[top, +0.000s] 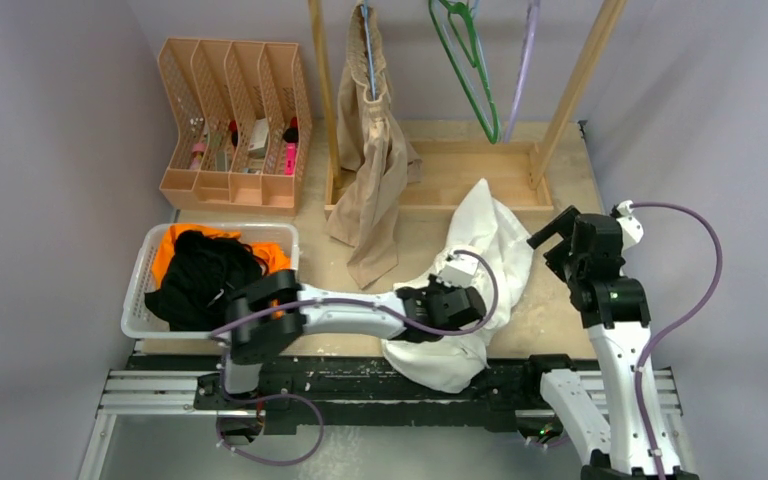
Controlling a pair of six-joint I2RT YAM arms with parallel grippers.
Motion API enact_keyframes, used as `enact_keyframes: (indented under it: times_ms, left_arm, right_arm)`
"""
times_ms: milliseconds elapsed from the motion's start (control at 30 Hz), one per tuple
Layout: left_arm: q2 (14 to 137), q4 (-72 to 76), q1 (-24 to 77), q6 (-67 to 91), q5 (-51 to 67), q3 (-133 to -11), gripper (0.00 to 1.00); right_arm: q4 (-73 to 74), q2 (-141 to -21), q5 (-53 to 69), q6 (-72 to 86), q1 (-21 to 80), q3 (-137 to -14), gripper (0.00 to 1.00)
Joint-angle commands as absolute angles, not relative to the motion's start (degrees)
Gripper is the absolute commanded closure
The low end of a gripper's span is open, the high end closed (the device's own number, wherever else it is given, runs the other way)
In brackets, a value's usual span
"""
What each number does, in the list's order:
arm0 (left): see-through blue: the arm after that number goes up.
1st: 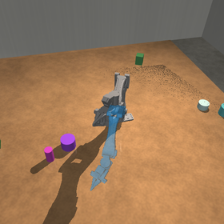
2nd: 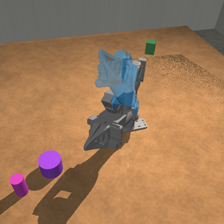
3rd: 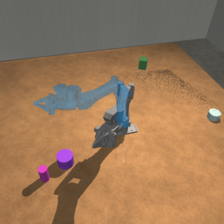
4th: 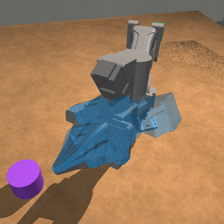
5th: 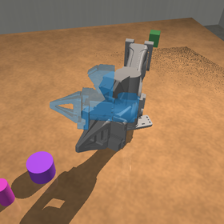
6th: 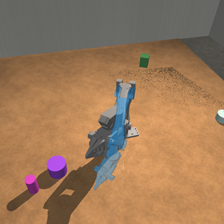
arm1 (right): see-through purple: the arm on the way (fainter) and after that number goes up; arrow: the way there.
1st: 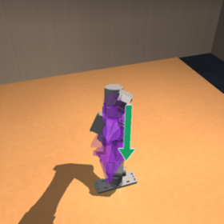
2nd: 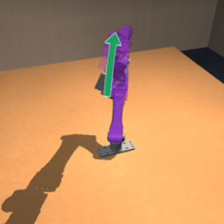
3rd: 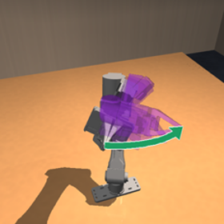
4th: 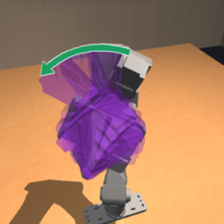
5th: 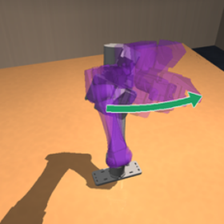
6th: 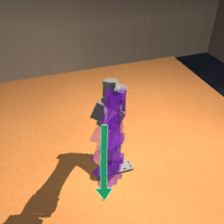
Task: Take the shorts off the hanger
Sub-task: Pick up the shorts at the center of the board, then place the shorts in the basket.
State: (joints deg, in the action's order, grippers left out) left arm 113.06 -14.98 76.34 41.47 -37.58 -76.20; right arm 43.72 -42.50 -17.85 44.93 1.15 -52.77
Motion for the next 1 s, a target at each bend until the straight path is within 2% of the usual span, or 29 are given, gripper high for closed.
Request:
enact_keyframes:
  times_ms: [0,200,433,667,967]
  left_arm:
    - [94.1,-16.4,76.3,38.0,-44.8,-73.7,1.00]
    - [76.9,-17.8,76.2,34.2,-47.1,-68.1,1.00]
    - [66.6,-25.2,76.3,34.5,-52.0,-69.9,1.00]
    - [65.4,-41.9,76.2,36.6,-61.5,-83.3,1.00]
    - [68.4,-60.4,76.2,42.3,-61.6,-105.2,1.00]
  right_arm:
    - [40.1,-41.0,-12.9,42.4,1.0,-52.0,0.01]
    - [38.9,-41.0,-7.8,41.6,1.0,-50.2,0.01]
    - [37.7,-39.6,-7.8,41.3,1.0,-49.5,0.01]
    - [34.7,-39.3,-1.9,38.6,1.0,-47.9,0.01]
    - [34.0,-39.1,-0.8,39.0,1.0,-45.9,0.01]
